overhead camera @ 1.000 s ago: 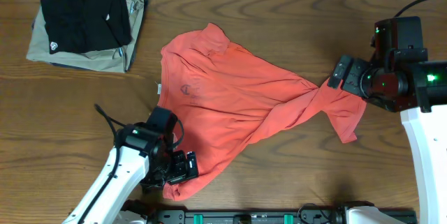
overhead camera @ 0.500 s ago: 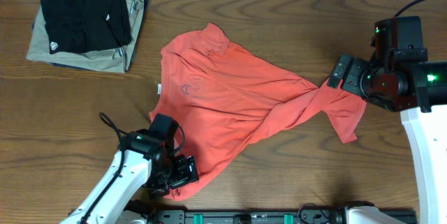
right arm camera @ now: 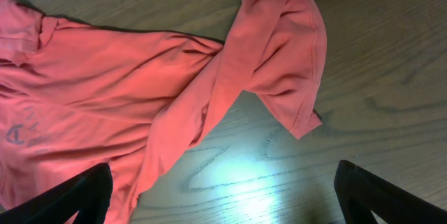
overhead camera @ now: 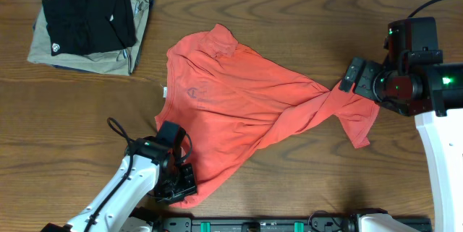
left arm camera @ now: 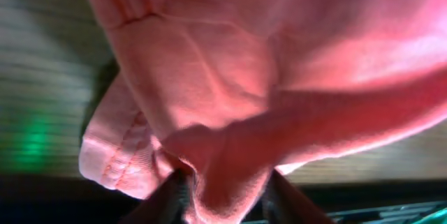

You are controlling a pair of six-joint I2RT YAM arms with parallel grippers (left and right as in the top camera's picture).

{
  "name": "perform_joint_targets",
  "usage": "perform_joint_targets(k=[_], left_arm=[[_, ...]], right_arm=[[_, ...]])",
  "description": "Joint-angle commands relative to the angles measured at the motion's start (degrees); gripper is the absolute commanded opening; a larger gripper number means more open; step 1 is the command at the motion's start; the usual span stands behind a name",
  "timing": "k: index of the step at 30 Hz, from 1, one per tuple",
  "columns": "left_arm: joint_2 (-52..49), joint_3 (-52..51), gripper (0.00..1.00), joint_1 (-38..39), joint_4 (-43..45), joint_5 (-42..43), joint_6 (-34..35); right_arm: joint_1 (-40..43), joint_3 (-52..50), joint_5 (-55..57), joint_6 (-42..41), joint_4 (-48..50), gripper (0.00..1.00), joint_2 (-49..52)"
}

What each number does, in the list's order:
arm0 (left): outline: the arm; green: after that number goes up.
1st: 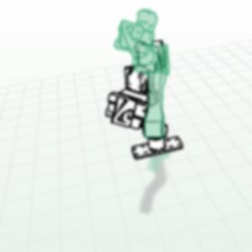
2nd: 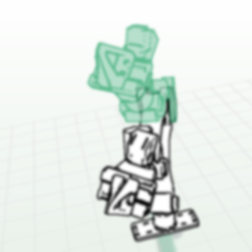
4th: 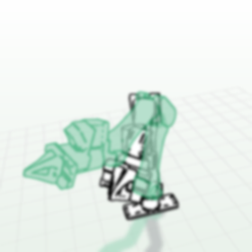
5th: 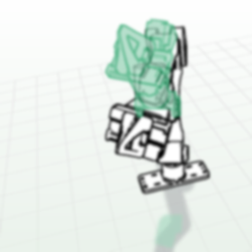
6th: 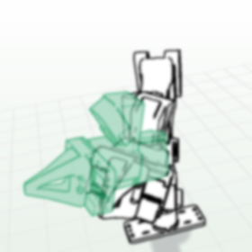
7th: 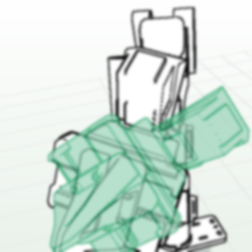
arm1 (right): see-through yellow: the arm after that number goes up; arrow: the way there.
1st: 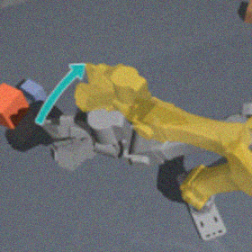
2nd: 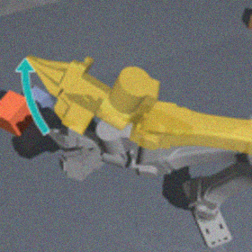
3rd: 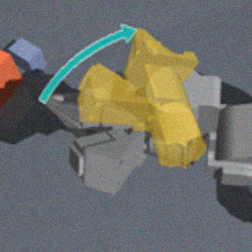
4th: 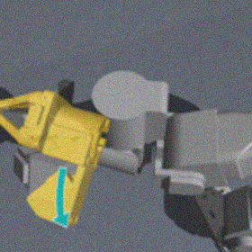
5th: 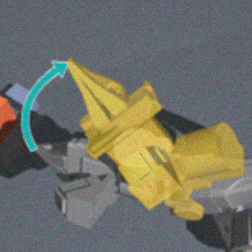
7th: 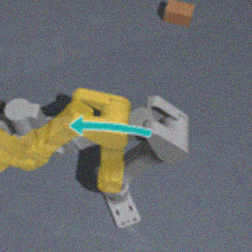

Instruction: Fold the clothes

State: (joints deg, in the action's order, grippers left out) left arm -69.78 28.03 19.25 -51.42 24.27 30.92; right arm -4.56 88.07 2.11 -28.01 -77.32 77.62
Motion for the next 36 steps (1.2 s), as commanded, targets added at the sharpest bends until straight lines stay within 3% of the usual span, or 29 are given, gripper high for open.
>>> perform_joint_targets(k=[1,4,5,11,21,29,36], left_arm=[[-0.2,1.1,0.22,0.2,-0.8,0.4,-0.9],[-0.1,3.0,0.07,0.2,-2.3,0.4,-1.8],[-0.1,3.7,0.06,0.2,-3.0,0.4,-2.2],[0.3,9.5,0.06,0.2,-7.0,0.1,-5.8],[3.8,20.7,0.06,-2.0,-16.0,-7.5,-5.9],[5.6,21.1,0.06,-5.2,-21.5,-10.9,-6.9],[5.6,21.1,0.06,-5.4,-22.1,-10.8,-7.5]], right_arm=[[0.3,0.4,0.0,0.7,0.0,0.99,0.3],[0.3,0.4,0.0,0.7,-0.1,0.99,0.3],[0.3,0.4,0.0,0.7,-0.1,0.99,0.3],[0.3,0.2,0.5,0.7,-0.4,0.99,0.4],[0.2,-0.7,0.7,2.1,-0.5,0.99,3.9],[1.0,-0.7,3.0,3.5,4.7,0.99,12.7],[8.6,-0.4,3.0,3.4,11.5,0.99,20.9]])
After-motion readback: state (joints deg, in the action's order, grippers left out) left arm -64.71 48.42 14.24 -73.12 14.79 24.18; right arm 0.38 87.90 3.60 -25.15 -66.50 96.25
